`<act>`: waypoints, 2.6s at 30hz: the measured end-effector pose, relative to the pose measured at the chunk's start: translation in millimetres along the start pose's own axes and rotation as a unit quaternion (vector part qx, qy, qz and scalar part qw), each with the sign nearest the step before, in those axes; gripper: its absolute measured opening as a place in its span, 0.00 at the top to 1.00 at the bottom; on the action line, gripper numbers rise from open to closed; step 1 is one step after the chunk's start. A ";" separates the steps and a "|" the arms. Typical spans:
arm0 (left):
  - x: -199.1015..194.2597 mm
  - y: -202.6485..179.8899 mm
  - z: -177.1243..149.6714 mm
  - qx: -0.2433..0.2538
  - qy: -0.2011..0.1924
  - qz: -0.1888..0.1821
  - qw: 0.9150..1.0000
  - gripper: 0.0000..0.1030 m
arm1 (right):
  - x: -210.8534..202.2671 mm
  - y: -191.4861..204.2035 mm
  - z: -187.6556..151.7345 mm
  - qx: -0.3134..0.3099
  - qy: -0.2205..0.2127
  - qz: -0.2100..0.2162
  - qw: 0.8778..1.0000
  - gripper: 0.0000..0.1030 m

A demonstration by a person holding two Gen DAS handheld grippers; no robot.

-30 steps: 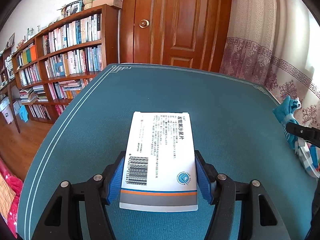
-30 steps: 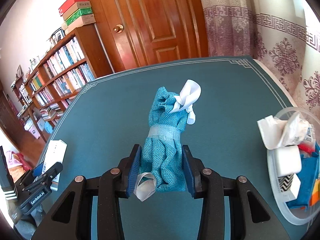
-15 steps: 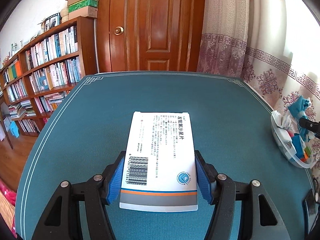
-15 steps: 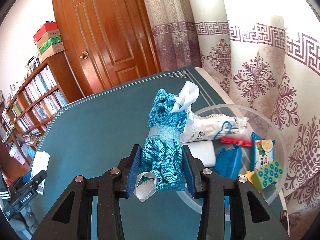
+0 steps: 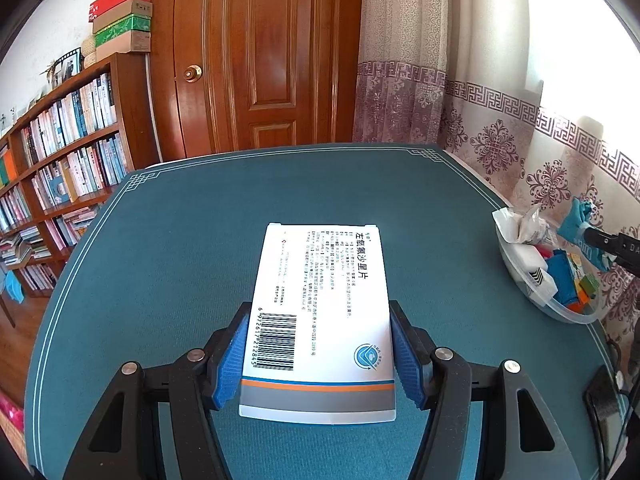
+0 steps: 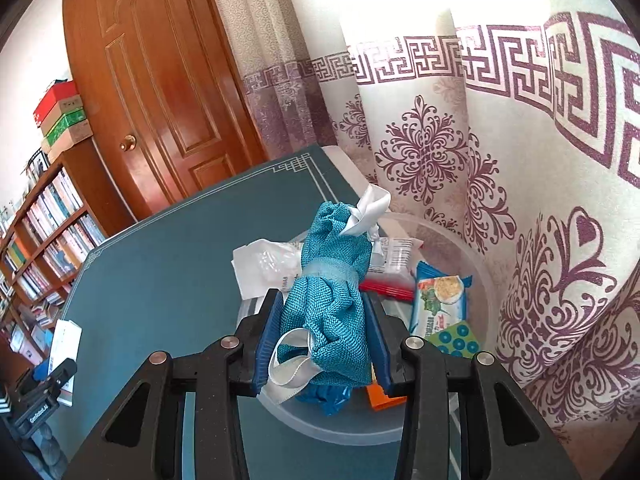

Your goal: Organize objects

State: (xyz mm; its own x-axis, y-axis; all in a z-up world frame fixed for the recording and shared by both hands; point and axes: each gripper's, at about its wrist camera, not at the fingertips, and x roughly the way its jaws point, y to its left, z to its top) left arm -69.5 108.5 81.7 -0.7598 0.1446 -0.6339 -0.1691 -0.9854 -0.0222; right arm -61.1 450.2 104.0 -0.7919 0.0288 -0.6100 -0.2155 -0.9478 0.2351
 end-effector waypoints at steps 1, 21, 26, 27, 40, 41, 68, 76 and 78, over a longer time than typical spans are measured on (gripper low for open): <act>-0.1 -3.9 0.8 0.003 0.000 -0.003 1.000 0.35 | 3.0 -3.9 -0.2 -0.001 0.004 -0.004 1.000 0.59; 12.8 -134.1 34.4 0.104 0.015 -0.158 0.982 0.35 | -32.5 -20.8 -36.0 -0.043 -0.035 -0.032 0.998 0.49; 25.9 -171.2 42.4 0.124 0.022 -0.192 0.973 0.35 | -40.5 -20.4 -43.0 -0.050 -0.040 -0.026 0.998 0.49; 29.7 -178.0 43.9 0.126 0.025 -0.199 0.972 0.35 | -41.2 -20.9 -43.6 -0.051 -0.041 -0.026 0.997 0.49; 73.1 -231.3 51.4 0.139 0.050 -0.243 0.959 0.35 | -39.0 -35.8 -51.8 -0.037 -0.030 -0.022 0.999 0.49; 74.8 -231.3 51.8 0.135 0.050 -0.246 0.959 0.35 | -38.6 -36.6 -52.6 -0.037 -0.029 -0.022 0.999 0.49; -1.6 -182.1 38.9 0.148 -0.056 -0.073 0.985 0.01 | -60.6 -15.4 -66.5 -0.056 -0.010 -0.033 0.998 0.07; -29.6 -170.1 32.3 0.128 -0.064 -0.059 0.988 0.00 | -74.8 2.4 -64.4 -0.089 -0.016 -0.053 0.994 0.02; -33.8 -169.7 30.5 0.128 -0.063 -0.061 0.988 0.00 | -75.6 4.3 -63.7 -0.091 -0.015 -0.053 0.994 0.02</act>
State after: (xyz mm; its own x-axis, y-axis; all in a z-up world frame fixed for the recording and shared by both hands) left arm -34.2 273.5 130.5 -0.7939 0.2866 -0.5362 -0.4050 -0.9071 0.1148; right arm 34.3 423.8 102.9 -0.7878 0.1381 -0.6003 -0.1933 -0.9807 0.0282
